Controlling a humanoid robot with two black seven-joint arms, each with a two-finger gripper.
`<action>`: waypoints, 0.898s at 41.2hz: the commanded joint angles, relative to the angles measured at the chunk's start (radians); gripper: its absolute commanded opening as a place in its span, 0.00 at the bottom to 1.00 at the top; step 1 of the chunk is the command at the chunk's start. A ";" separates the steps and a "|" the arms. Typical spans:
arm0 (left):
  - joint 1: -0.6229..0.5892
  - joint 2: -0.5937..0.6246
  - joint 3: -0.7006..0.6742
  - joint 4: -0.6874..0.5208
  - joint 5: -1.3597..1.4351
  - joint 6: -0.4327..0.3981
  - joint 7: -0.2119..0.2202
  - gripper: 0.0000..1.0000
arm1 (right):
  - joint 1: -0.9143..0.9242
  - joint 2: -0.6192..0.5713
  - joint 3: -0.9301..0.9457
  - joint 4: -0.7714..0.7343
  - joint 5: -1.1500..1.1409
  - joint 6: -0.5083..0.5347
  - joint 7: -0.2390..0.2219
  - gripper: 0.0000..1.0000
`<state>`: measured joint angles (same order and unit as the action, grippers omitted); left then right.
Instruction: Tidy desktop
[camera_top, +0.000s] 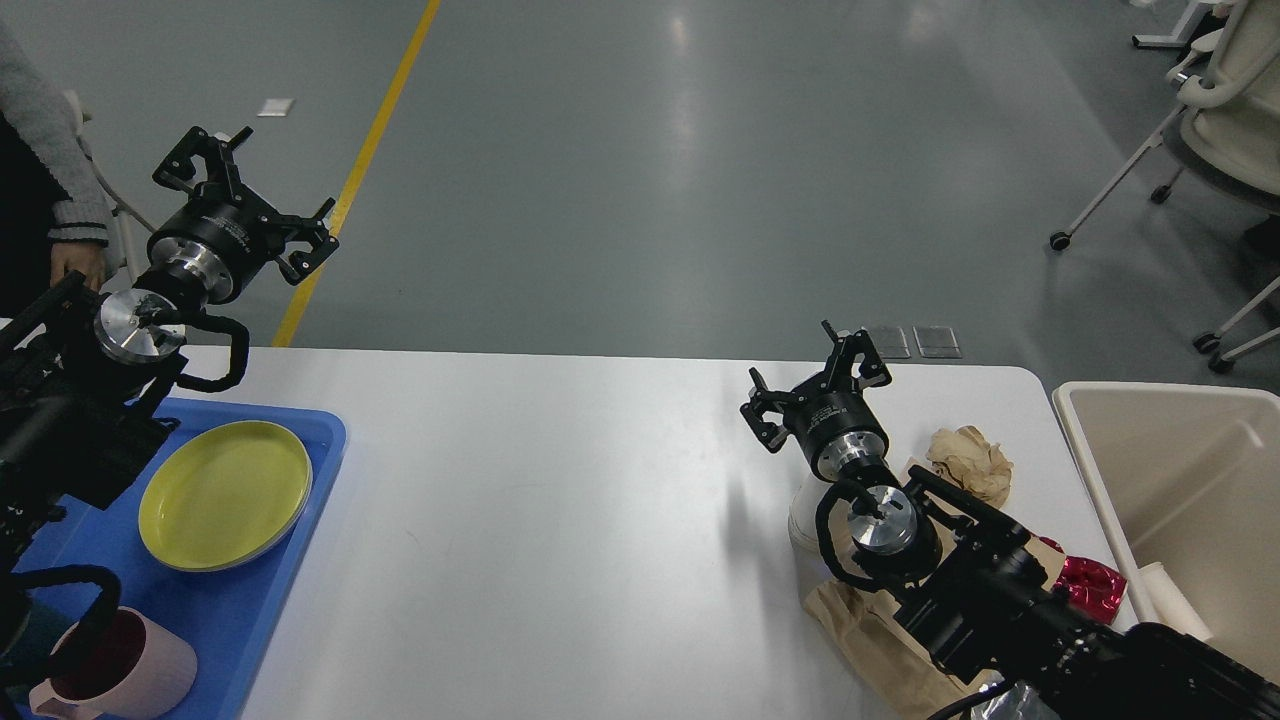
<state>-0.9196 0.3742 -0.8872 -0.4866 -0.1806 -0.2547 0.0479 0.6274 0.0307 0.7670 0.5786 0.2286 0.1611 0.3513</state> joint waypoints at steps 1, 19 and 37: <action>0.004 -0.009 -0.010 0.000 -0.002 -0.011 0.001 0.99 | 0.000 0.000 0.000 0.001 0.000 0.000 0.000 1.00; 0.025 -0.027 -0.009 0.000 0.006 0.212 0.014 0.99 | 0.000 0.000 0.000 0.001 0.000 0.000 0.000 1.00; 0.039 -0.043 -0.039 0.000 0.007 0.212 0.012 0.99 | 0.000 0.000 0.000 0.001 0.000 0.002 0.000 1.00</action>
<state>-0.8855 0.3406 -0.9255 -0.4849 -0.1745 -0.0430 0.0601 0.6274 0.0307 0.7670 0.5799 0.2285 0.1618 0.3513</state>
